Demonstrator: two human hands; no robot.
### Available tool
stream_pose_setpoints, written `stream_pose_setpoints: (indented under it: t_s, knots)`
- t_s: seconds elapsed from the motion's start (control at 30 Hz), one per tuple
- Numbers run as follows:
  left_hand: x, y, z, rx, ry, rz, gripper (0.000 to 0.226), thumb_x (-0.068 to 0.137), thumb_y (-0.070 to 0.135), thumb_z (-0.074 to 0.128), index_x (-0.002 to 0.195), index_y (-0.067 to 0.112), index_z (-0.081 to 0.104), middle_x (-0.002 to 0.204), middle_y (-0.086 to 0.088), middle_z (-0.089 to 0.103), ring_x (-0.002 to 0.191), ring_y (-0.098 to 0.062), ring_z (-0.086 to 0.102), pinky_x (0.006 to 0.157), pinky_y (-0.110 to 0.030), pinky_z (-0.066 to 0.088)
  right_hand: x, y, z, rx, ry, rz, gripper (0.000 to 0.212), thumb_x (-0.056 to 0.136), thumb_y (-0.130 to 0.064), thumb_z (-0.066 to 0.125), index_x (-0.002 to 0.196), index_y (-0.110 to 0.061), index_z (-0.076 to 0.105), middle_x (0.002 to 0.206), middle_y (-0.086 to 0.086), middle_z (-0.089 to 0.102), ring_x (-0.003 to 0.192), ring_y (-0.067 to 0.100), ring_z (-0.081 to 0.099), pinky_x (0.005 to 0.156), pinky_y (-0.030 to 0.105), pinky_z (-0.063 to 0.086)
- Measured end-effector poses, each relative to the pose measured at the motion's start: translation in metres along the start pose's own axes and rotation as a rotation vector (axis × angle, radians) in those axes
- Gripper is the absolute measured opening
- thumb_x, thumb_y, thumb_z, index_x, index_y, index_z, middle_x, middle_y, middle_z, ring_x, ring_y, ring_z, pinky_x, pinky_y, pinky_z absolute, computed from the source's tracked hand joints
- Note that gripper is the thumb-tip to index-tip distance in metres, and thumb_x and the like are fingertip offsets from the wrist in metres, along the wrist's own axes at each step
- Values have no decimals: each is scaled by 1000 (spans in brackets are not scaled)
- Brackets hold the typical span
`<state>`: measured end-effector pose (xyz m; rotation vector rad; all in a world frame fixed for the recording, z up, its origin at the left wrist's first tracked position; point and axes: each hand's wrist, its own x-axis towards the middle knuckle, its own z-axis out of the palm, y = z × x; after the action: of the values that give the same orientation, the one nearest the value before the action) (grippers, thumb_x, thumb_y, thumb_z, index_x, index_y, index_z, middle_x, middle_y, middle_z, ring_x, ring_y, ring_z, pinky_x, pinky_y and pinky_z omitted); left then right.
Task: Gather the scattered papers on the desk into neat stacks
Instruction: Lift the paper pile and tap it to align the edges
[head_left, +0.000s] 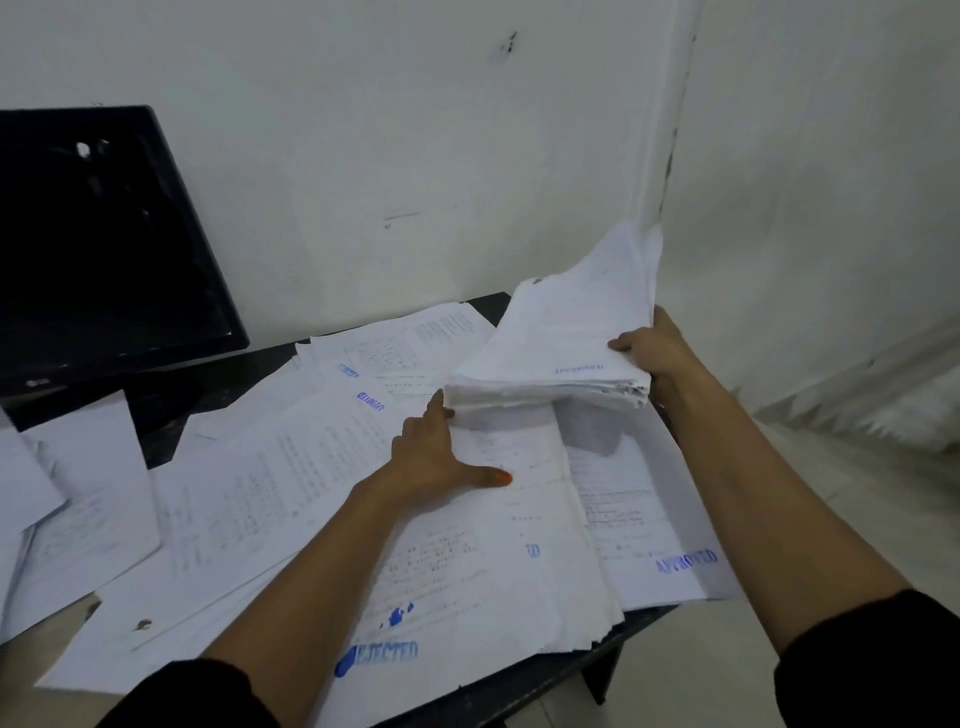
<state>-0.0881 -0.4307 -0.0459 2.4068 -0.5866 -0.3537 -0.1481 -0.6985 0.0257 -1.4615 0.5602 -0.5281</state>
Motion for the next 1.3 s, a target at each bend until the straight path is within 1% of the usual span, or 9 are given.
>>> stream_pose_setpoints:
  t_s: [0.1, 0.2, 0.4, 0.57, 0.73, 0.87, 1.0, 1.17, 1.3]
  knots:
    - [-1, 3, 0, 9, -13, 46, 138, 57, 61, 85, 154, 30, -7, 155, 6, 27, 142, -22, 21, 116, -45, 20, 1, -11, 2, 168, 77, -2, 62, 86, 15, 48, 141, -13, 38, 123, 7, 53, 91, 26, 60, 53, 26, 53]
    - [-5, 7, 0, 153, -37, 115, 102, 69, 62, 76, 151, 37, 20, 158, 5, 19, 143, -22, 16, 115, -44, 14, -3, -21, 5, 316, 134, 12, 62, 85, 15, 46, 138, -18, 38, 127, 10, 54, 100, 33, 63, 66, 38, 58]
    - [-15, 3, 2, 305, -54, 164, 65, 90, 63, 50, 147, 40, 32, 160, 5, 20, 147, -21, 14, 116, -45, 7, -26, -48, 20, 435, 92, 26, 50, 88, 13, 45, 130, -13, 41, 99, 7, 57, 73, 22, 64, 48, 29, 56]
    - [-30, 7, -34, -911, 77, -23, 35, 102, 43, 41, 129, 23, 50, 143, -3, 52, 117, -24, 59, 99, -38, 42, -61, -55, 38, 263, -15, 132, 14, 90, -3, 57, 105, -1, 58, 59, 6, 66, 37, 12, 60, 36, 17, 45]
    - [-55, -30, -103, -1670, -86, -99, 87, 86, 76, 38, 129, 1, 50, 127, -26, 60, 110, -47, 62, 88, -54, 53, -104, -30, 74, 155, -145, 266, 13, 91, -10, 61, 82, -1, 65, 53, 6, 67, 43, 19, 62, 41, 20, 48]
    - [-76, -62, -135, -1427, -165, -192, 91, 78, 75, 49, 123, -3, 61, 121, -23, 65, 109, -37, 64, 99, -44, 46, -132, 3, 108, 196, -230, 310, 16, 90, 4, 56, 105, 7, 59, 99, 20, 69, 72, 29, 66, 52, 32, 58]
    - [-94, -92, -143, -895, -93, -353, 60, 74, 39, 74, 122, 4, 65, 98, -11, 75, 77, -23, 71, 77, -31, 56, -155, 18, 136, 115, -289, 439, 4, 90, 0, 57, 93, 1, 59, 91, 18, 65, 83, 34, 64, 86, 48, 53]
    - [-98, -104, -152, -576, -58, -288, 30, 92, 36, 63, 119, 22, 60, 92, 14, 67, 83, -6, 59, 75, -26, 47, -169, 26, 150, 111, -259, 482, 8, 93, 0, 53, 100, 4, 57, 86, 17, 63, 69, 30, 64, 66, 39, 56]
    - [-78, -119, -161, -461, 173, -240, 45, 98, 49, 48, 125, 15, 60, 119, 3, 63, 104, -16, 55, 84, -29, 41, -174, 35, 166, 205, -124, 447, 24, 92, 4, 52, 116, 9, 53, 92, 19, 63, 71, 31, 63, 55, 35, 57]
